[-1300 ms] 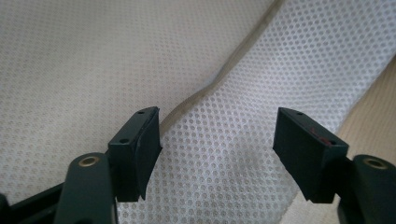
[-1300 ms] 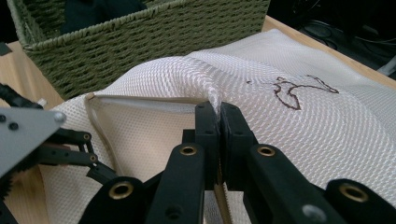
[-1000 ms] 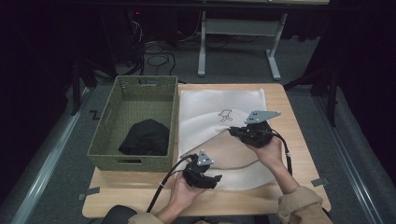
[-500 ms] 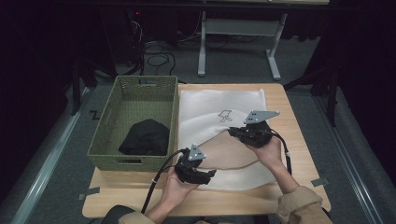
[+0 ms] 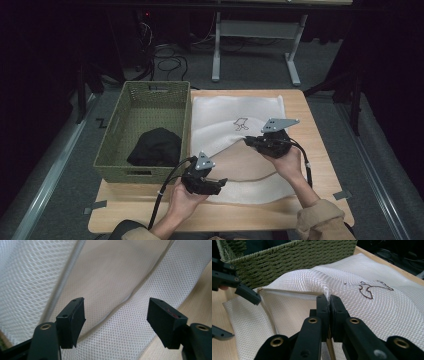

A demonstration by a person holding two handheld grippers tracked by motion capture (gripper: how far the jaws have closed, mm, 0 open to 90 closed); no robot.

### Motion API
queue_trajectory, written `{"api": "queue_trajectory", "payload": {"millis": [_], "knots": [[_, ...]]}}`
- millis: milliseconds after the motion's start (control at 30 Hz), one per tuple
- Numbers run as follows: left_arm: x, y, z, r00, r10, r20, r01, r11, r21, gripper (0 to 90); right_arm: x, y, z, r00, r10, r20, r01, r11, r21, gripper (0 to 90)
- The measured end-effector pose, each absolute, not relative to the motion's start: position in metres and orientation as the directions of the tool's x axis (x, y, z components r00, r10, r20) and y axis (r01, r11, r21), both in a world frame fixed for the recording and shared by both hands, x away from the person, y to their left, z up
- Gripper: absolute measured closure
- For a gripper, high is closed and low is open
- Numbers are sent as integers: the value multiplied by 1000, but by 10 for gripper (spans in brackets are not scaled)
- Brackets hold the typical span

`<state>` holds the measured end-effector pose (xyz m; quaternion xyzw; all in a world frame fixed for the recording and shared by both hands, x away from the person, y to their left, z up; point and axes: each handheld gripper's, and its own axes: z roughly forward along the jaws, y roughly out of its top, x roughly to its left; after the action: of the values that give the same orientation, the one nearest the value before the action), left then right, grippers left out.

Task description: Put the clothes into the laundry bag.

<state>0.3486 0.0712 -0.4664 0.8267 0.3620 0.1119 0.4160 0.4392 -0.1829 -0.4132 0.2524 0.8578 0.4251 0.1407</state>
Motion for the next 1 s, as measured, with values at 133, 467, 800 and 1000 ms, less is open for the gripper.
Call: {"api": "queue_trajectory", "payload": {"millis": [133,467,800,1000], "knots": [[348,77,-460,705,701,-109,499,-380,779,301,439,-183,-413,-832,555,-23,318,510,799,879],[350,91,-451,672,731,-117,514,-347,785,289,439,-183,-413,-833,553,-18,321,509,799,879],[350,106,-438,655,749,-105,495,-320,808,271,438,-182,-413,-837,546,-24,315,517,796,879],[353,113,-432,648,756,-97,500,-326,803,258,438,-181,-412,-837,546,-26,315,520,794,880]]}}
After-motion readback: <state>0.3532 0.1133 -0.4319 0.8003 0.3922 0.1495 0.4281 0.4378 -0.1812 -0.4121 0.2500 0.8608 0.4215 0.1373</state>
